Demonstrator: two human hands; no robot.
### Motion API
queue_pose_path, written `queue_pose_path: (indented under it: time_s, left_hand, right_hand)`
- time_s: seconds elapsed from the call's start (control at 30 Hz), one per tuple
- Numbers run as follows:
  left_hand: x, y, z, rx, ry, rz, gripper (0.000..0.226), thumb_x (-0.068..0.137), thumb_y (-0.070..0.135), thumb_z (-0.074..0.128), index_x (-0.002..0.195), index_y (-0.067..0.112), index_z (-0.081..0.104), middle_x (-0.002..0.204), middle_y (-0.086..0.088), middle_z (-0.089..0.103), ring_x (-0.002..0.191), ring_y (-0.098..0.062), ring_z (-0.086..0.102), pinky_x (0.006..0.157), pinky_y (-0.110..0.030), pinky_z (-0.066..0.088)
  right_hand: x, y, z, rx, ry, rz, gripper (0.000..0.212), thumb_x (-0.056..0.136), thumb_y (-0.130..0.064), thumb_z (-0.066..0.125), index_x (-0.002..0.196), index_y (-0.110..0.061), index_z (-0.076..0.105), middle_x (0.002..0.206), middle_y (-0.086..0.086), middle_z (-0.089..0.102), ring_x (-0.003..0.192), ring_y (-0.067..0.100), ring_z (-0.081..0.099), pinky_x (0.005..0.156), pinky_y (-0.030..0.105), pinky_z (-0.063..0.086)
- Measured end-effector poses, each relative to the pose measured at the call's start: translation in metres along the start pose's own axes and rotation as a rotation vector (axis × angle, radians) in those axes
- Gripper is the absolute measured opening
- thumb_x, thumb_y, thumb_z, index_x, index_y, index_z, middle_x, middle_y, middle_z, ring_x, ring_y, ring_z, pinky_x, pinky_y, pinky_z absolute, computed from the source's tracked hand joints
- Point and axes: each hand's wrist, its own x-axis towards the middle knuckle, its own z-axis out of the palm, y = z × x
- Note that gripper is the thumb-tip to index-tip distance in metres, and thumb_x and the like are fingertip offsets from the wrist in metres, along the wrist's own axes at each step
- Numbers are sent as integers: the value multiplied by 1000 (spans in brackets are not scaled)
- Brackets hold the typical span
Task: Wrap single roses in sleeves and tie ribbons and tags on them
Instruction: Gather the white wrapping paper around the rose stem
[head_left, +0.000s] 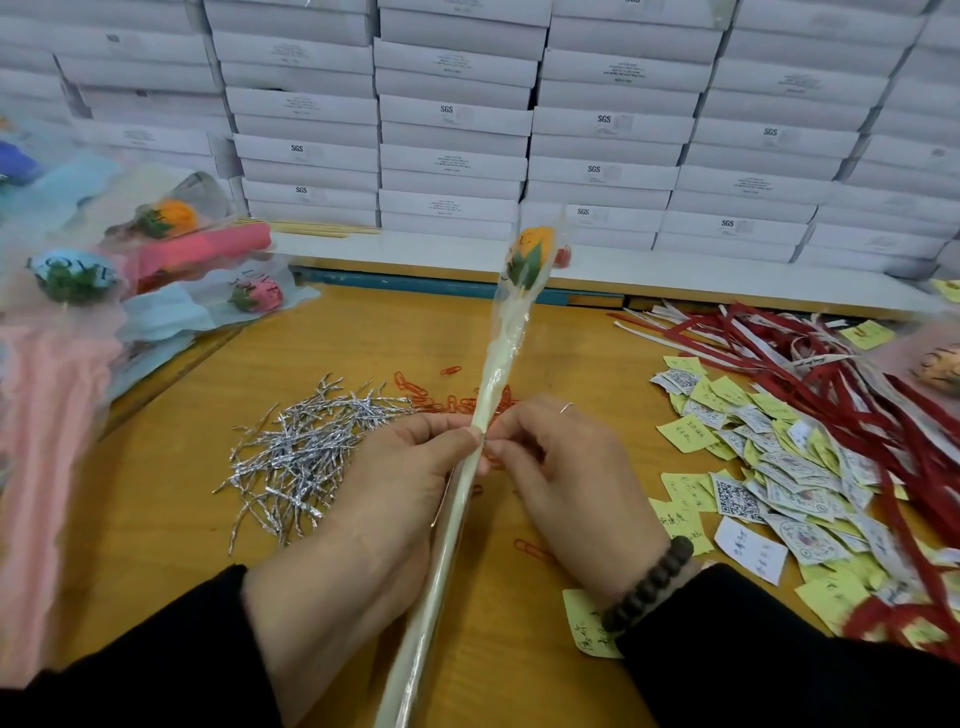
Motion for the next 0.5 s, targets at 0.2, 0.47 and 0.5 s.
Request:
queue_pose_path:
  time_s: [0.2, 0.47, 0.5]
  left_hand:
    - [-1, 1, 2, -78, -40, -17, 7, 84, 4, 59, 90, 3, 63, 64, -14, 59, 52, -21, 52, 50, -26, 46]
    - [-3, -1, 4, -135, -48, -18, 12, 86, 4, 57, 97, 0, 61, 62, -11, 58, 47, -17, 50, 46, -24, 46]
    - [-3, 0, 3, -132, -53, -9, 15, 85, 4, 57, 99, -3, 60, 64, -13, 59, 50, -19, 51, 50, -26, 47]
  right_hand:
    - [4, -6, 3, 739, -141, 578, 27, 91, -8, 53, 67, -17, 59, 54, -9, 55, 52, 4, 50, 51, 15, 41]
    - [2, -11, 7, 1182, -96, 840, 11, 87, -3, 59, 76, -3, 59, 49, 0, 59, 41, 6, 52, 40, 16, 44]
    - [2, -10, 6, 1106, -92, 823, 8, 85, -6, 62, 78, -5, 58, 50, 0, 59, 41, 6, 52, 40, 16, 43]
